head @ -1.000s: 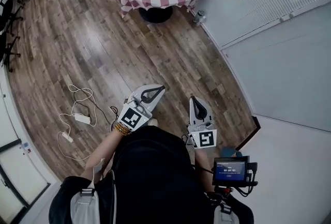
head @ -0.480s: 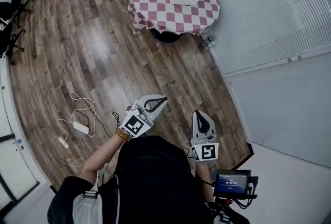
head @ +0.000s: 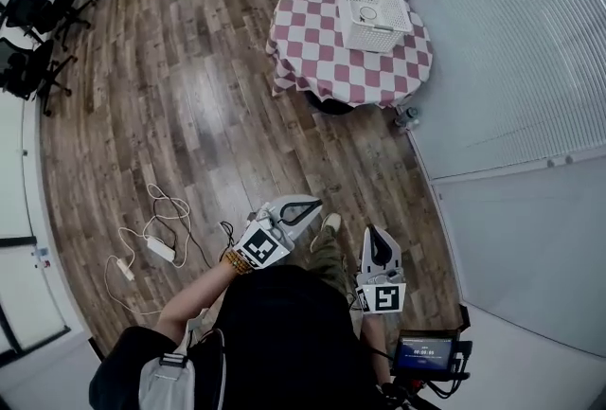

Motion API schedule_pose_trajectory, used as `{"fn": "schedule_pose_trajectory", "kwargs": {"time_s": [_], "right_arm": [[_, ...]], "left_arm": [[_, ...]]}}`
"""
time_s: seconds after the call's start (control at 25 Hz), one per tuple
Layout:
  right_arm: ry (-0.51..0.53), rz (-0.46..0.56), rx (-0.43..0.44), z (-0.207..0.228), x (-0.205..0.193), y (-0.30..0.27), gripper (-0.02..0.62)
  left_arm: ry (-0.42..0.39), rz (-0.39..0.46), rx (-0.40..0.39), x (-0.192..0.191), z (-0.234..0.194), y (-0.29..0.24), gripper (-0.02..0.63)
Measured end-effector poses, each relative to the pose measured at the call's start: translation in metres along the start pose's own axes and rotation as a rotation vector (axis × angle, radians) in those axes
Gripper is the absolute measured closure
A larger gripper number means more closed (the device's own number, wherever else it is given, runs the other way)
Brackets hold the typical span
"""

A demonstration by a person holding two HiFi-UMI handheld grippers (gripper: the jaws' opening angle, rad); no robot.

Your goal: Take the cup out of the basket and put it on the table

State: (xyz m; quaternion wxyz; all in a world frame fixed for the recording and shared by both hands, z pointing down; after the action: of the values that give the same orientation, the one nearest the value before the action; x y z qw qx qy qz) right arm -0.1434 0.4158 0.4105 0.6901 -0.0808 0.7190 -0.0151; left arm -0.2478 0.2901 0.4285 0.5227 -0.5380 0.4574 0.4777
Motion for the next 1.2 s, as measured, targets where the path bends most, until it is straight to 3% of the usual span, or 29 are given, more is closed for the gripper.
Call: {"fn": "schedule_pose_trajectory", "kwargs": {"time_s": [0.48,0.8,1.2], "right_arm": [[-0.039,0.044,0.132,0.109,-0.012,-0.093,0.586],[-0.061,0.048,0.126,0.214,-0.012,-0.129,0.586],[-0.094,0.056,0.162,0.299,-0.02,-0.165,0.586]], "left_arm": [[0.009,-0.063,0.132,0.005,-0.051,-0.093,0.601],[0.011,-0.059,0.148,0.027,-0.078,-0.193,0.601],[0.016,-0.088,0.177,0.036,-0.1,-0.281,0.601]]}}
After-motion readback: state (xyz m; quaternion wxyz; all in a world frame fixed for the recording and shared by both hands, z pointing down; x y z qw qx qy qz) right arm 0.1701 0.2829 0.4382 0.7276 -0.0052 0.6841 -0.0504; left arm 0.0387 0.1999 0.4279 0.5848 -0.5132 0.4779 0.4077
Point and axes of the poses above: the fingertips, and each gripper's own axes: y backward along the fingers, z to its right, x out of its top, the point moved 4 cm from there along y, backward along the fingers, and after that the axes turned 1 degree about y, right-handed, at the moved point
